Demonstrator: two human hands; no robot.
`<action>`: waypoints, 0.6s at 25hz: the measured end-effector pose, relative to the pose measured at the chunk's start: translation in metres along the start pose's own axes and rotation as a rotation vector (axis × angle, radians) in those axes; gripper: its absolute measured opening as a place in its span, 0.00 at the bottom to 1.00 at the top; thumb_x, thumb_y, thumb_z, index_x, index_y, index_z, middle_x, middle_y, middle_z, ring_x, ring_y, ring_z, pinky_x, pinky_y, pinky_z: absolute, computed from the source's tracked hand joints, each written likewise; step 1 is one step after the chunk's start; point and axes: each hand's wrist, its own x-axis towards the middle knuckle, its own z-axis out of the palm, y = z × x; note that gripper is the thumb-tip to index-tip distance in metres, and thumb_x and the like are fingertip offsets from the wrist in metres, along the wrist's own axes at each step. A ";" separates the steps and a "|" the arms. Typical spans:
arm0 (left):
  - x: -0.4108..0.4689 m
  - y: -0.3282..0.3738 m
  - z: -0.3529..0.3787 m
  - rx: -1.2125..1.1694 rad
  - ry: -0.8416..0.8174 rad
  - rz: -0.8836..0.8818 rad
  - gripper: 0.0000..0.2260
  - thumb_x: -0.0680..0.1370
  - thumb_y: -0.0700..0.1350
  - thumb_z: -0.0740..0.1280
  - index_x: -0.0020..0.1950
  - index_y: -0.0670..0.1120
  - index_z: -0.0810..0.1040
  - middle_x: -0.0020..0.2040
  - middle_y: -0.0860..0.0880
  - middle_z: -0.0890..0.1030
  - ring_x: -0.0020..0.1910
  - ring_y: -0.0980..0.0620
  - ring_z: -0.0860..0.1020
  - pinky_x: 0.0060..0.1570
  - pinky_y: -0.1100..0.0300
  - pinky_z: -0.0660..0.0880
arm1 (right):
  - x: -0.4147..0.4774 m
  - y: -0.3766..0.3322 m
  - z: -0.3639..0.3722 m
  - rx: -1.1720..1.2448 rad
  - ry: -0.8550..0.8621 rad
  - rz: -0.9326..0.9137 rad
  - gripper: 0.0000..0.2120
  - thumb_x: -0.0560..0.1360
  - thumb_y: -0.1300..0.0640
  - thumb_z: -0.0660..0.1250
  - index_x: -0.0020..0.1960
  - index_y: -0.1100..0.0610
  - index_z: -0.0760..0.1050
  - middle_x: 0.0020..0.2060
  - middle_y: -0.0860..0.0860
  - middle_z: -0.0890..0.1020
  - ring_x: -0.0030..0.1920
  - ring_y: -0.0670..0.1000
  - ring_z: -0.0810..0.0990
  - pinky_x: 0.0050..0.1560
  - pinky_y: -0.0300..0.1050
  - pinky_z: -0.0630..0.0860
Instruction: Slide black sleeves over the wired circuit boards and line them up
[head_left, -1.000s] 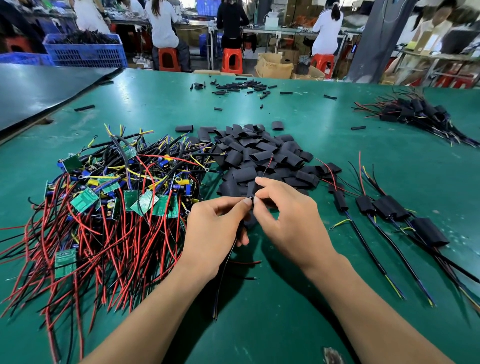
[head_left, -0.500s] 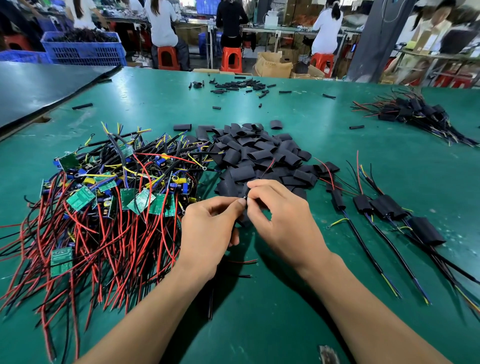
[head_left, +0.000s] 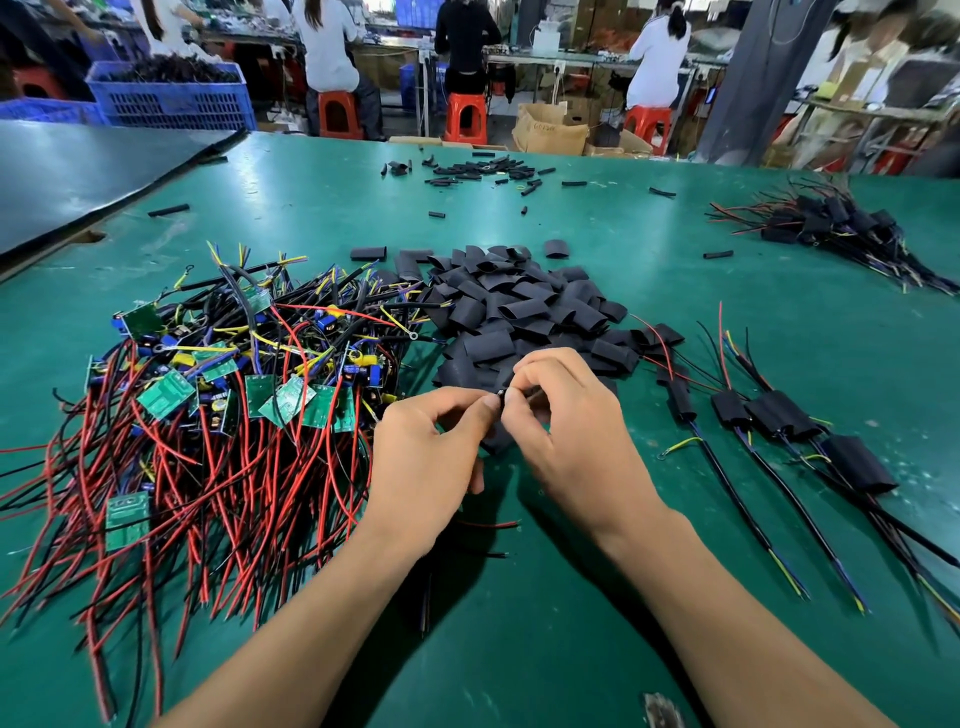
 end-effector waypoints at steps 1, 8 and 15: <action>0.001 0.001 0.001 -0.077 -0.037 -0.056 0.07 0.79 0.44 0.69 0.43 0.50 0.86 0.33 0.46 0.83 0.19 0.50 0.71 0.22 0.63 0.66 | 0.000 0.001 -0.001 -0.003 -0.005 0.002 0.04 0.77 0.56 0.63 0.43 0.55 0.72 0.48 0.43 0.74 0.43 0.48 0.76 0.45 0.53 0.76; 0.003 0.004 -0.002 -0.396 -0.186 -0.356 0.08 0.79 0.42 0.68 0.44 0.45 0.87 0.40 0.45 0.82 0.21 0.52 0.66 0.21 0.64 0.63 | 0.000 -0.001 -0.004 -0.016 -0.068 -0.064 0.03 0.78 0.62 0.66 0.45 0.59 0.74 0.52 0.47 0.75 0.45 0.49 0.76 0.47 0.51 0.77; 0.008 0.008 -0.006 -0.669 -0.296 -0.414 0.06 0.78 0.43 0.67 0.43 0.43 0.80 0.39 0.49 0.78 0.20 0.57 0.62 0.21 0.66 0.60 | 0.006 -0.007 -0.010 0.703 0.192 0.292 0.04 0.76 0.62 0.71 0.47 0.58 0.76 0.43 0.48 0.84 0.36 0.55 0.84 0.41 0.45 0.81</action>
